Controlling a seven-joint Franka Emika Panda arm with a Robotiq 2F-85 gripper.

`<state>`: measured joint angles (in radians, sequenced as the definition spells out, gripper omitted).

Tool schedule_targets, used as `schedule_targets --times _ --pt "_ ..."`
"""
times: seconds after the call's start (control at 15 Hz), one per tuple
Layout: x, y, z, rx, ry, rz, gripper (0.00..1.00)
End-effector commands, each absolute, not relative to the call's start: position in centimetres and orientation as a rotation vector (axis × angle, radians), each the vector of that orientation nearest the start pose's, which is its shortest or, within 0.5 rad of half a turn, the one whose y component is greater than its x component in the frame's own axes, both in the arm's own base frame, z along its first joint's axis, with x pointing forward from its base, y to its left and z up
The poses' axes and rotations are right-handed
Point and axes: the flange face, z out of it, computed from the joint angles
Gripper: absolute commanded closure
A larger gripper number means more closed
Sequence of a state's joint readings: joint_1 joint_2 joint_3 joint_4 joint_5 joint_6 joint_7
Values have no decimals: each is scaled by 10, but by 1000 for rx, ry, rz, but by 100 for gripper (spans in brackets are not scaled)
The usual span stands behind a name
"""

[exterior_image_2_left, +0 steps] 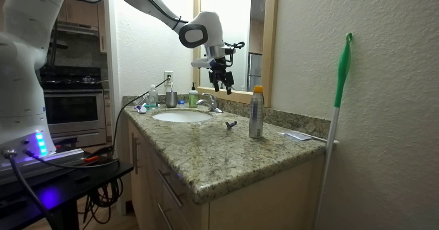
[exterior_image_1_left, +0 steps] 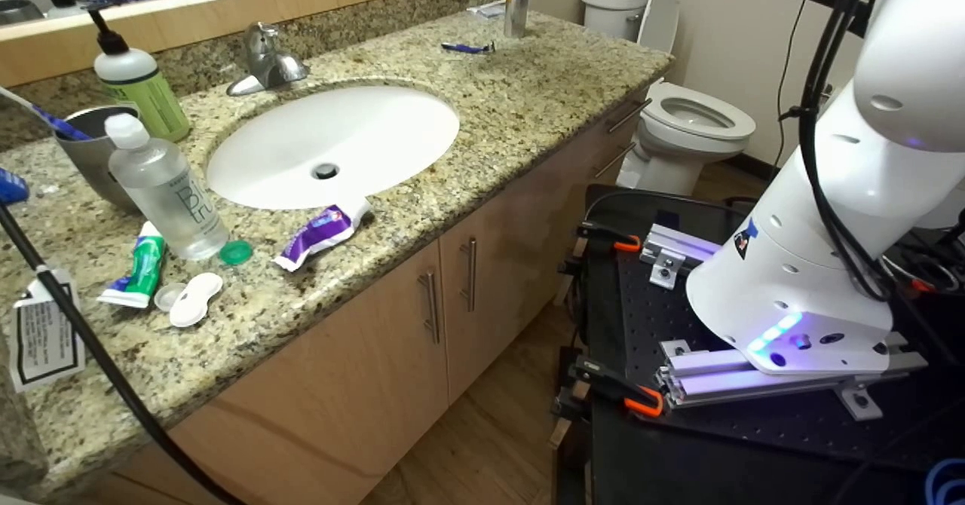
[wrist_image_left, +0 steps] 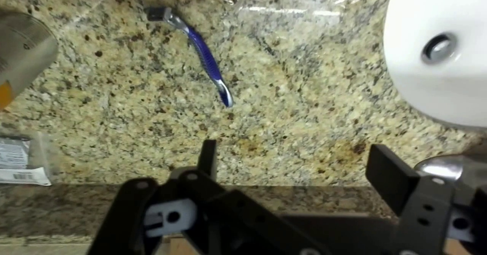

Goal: Move the shaving stick to the left side of the sink

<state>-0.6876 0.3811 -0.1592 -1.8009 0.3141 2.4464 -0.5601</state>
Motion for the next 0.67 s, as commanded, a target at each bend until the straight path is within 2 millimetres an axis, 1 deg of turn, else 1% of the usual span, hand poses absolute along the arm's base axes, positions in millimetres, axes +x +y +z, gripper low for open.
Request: schedule_targets --times 0.0,0.13,0.2,0.27,0.33,0.4,0.53,0.6 --pt "458 -490 359 -3069 453 -420 0" --pt "466 -479 353 -3093 311 -318 0" --pt "471 -471 348 -3134 260 -251 0" --pt "478 -462 347 -3213 252 -211 0" --pt "466 -472 354 -3141 315 -284 0" --pt "473 -466 352 -3171 287 -243 0" --pt "482 -457 348 -3187 257 -217 0" --pt "485 -460 341 -3195 218 -202 0"
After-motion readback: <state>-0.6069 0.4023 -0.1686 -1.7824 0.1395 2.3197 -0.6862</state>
